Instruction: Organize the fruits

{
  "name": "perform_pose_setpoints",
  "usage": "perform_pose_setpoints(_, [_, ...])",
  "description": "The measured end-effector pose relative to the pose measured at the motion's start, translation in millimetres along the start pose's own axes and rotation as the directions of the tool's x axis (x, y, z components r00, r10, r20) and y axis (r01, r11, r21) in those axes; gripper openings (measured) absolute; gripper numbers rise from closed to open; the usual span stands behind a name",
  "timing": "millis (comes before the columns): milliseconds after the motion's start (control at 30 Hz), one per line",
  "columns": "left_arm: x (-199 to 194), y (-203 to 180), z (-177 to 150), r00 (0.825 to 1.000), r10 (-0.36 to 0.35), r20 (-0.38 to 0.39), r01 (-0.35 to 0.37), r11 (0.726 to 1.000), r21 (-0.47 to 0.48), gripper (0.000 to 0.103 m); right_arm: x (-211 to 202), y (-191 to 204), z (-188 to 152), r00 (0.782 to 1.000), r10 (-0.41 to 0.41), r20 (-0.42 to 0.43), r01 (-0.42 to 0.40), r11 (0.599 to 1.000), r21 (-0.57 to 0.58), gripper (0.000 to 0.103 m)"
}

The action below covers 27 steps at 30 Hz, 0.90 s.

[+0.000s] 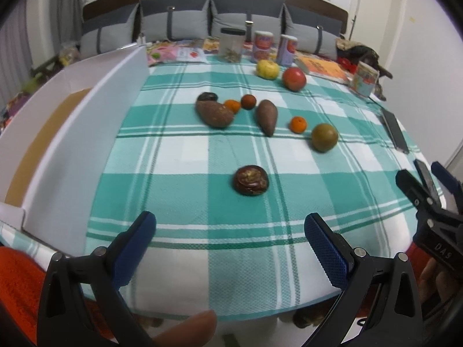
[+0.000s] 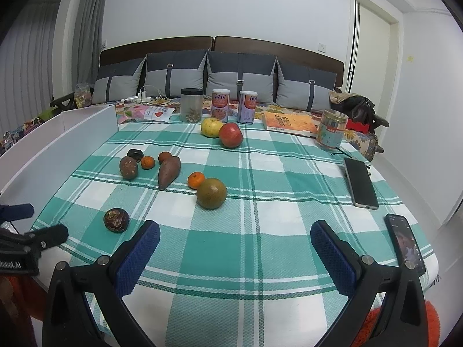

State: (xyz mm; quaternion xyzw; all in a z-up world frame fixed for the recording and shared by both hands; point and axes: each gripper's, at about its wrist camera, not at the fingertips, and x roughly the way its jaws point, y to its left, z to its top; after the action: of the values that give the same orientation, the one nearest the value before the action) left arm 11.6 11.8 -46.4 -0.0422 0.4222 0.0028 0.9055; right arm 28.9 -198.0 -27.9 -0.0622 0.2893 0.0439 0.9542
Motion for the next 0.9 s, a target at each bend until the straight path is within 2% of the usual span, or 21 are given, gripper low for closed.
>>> perform_pose_setpoints(100, [9.4,-5.1,-3.7,0.999,0.032,-0.024,-0.031,0.999,0.030,0.102,4.1,-1.6,-1.1,1.000,0.002,-0.016,-0.002,1.000,0.008,0.103])
perform_pose_setpoints(233, [20.6,-5.8,-7.2,0.998,0.026,-0.064,-0.025,0.999,0.023,0.102,3.6,-4.8,-1.4,1.000,0.004,-0.013,-0.004,1.000,0.017,0.103])
perform_pose_setpoints(467, [5.8,-13.2,-3.3,0.999,0.033,0.023,-0.035,0.998,0.058,0.102,8.1,-9.8,-2.1,1.000,-0.002,-0.024,0.002,1.000,0.025,0.103])
perform_pose_setpoints(667, [34.1,-10.2,-15.1,0.995,0.047,-0.086,-0.041,0.997,0.071,0.102,12.8,-9.4,-4.3,0.999,0.012,-0.044,-0.010,0.999,0.030,0.103])
perform_pose_setpoints(833, [68.2,-4.2,-19.1,0.983,0.091,-0.160,-0.082,0.995,0.060,0.102,15.4,-8.2,-5.4,0.998,0.021,-0.058,-0.019,0.999,0.029,0.103])
perform_pose_setpoints(900, [74.3,-0.5,-21.5,0.985,0.068,-0.161,-0.061,0.997,0.046,0.103,17.4,-7.9,-6.0,0.998,0.023,-0.066,-0.021,0.999,0.028,0.103])
